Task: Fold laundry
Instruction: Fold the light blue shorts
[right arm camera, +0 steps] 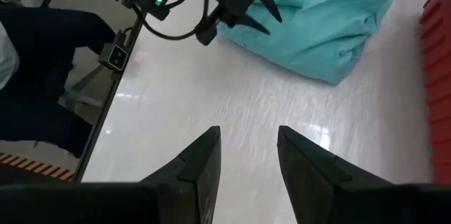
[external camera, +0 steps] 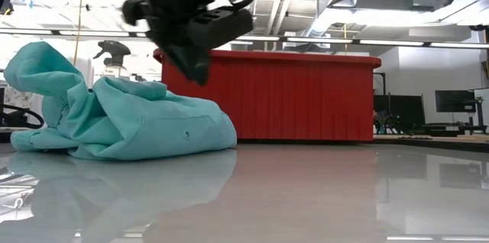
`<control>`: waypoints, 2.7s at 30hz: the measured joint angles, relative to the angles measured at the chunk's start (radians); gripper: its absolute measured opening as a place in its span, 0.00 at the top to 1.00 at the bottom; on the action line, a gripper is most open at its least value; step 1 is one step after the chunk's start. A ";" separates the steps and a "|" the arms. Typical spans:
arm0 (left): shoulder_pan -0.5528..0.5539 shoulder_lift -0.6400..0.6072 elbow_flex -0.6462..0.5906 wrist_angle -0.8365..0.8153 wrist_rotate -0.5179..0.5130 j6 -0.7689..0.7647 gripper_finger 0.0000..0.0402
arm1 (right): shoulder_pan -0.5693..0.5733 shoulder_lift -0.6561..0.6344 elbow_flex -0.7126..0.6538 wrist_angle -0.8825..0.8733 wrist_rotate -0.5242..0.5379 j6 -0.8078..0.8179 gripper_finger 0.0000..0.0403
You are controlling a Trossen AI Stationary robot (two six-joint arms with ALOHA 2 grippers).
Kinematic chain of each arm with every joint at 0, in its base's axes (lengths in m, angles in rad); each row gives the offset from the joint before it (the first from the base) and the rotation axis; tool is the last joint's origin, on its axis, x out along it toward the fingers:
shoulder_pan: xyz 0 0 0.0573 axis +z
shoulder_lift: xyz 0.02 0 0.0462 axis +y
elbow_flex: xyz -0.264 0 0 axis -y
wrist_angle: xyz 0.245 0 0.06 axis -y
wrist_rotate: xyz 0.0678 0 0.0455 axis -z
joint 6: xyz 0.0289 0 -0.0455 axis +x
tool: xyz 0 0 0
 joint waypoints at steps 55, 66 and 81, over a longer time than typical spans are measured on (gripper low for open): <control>0.111 -0.183 -0.295 0.156 0.275 -0.226 0.49 | 0.000 0.000 0.000 -0.076 -0.001 -0.010 0.59; 0.090 -0.182 -0.240 0.136 0.235 -0.199 0.78 | 0.000 0.000 0.000 -0.076 -0.001 -0.011 0.59; 0.081 -0.183 -0.240 0.131 0.244 -0.152 1.00 | 0.001 0.000 0.000 -0.076 -0.001 0.024 0.59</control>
